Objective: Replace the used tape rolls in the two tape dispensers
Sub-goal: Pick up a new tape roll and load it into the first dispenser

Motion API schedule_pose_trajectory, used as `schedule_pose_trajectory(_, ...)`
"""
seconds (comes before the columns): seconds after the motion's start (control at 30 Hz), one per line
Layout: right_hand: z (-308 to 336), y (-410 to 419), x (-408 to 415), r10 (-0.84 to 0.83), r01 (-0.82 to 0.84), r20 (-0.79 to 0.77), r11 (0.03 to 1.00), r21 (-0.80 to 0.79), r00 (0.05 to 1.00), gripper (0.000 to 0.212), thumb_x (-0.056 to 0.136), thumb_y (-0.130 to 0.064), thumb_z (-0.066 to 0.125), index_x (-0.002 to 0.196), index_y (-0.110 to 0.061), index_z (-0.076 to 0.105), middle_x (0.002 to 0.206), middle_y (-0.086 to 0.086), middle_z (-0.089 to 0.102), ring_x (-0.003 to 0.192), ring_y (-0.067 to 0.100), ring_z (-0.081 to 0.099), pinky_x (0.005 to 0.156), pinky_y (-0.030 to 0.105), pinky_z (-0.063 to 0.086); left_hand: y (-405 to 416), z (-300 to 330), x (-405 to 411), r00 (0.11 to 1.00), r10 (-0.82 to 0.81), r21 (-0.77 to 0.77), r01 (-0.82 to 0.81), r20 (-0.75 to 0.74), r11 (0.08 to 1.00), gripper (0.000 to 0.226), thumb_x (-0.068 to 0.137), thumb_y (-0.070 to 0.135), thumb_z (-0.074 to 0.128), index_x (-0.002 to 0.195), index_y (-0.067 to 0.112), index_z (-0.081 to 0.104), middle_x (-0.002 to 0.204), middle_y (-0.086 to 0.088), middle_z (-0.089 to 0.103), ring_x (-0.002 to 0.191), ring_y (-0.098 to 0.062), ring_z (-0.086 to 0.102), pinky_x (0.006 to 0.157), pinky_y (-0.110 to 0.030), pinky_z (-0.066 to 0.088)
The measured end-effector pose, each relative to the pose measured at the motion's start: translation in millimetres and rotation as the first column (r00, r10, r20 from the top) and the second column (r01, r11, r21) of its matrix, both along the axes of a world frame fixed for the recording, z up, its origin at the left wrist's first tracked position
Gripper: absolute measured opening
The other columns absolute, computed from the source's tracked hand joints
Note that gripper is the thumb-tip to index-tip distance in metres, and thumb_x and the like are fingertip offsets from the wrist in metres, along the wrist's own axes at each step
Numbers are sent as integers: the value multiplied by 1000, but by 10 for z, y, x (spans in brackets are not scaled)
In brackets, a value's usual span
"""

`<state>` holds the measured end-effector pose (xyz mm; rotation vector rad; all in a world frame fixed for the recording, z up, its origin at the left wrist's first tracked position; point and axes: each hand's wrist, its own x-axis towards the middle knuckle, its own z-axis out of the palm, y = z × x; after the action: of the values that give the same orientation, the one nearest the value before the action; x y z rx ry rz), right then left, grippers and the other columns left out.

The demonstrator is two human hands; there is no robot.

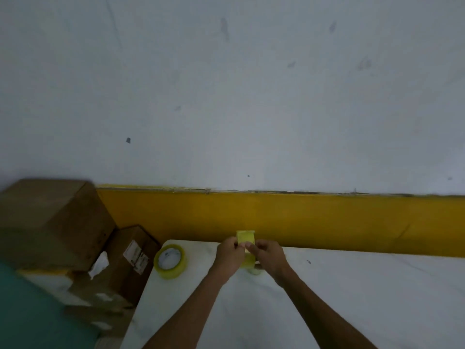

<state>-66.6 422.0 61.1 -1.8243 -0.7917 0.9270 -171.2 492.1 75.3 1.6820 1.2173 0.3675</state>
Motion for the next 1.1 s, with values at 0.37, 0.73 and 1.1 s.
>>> schedule_pose_trajectory(0.37, 47, -688, 182, -37, 37, 31, 999, -18, 999, 31, 90, -34, 62, 85, -4, 68, 94, 19, 70, 88, 23, 69, 66, 29, 61, -701, 91, 222, 1000, -16, -76, 17, 11, 997, 29, 97, 25, 48, 121, 12, 59, 120, -9, 59, 106, -23, 56, 89, -35, 47)
schedule_pose_trajectory(0.73, 32, -1718, 706, 29, -24, 80, 998, -63, 996, 47, 88, -39, 63, 94, 8, 66, 94, 24, 67, 85, 27, 68, 62, 32, 62, -1869, 214, 663, 998, 45, -79, -49, -48, 996, 31, 98, 23, 46, 118, 3, 58, 118, -18, 61, 94, -21, 51, 84, -36, 46)
schedule_pose_trajectory(1.1, 268, -2702, 791, 95, -89, 63, 992, -84, 994, 39, 87, -39, 65, 80, 0, 64, 79, 14, 60, 81, 30, 67, 71, 45, 62, -2816, 195, 741, 992, 123, -76, -125, -28, 989, 29, 90, 25, 54, 108, 5, 65, 110, -16, 66, 102, -33, 63, 91, -49, 56)
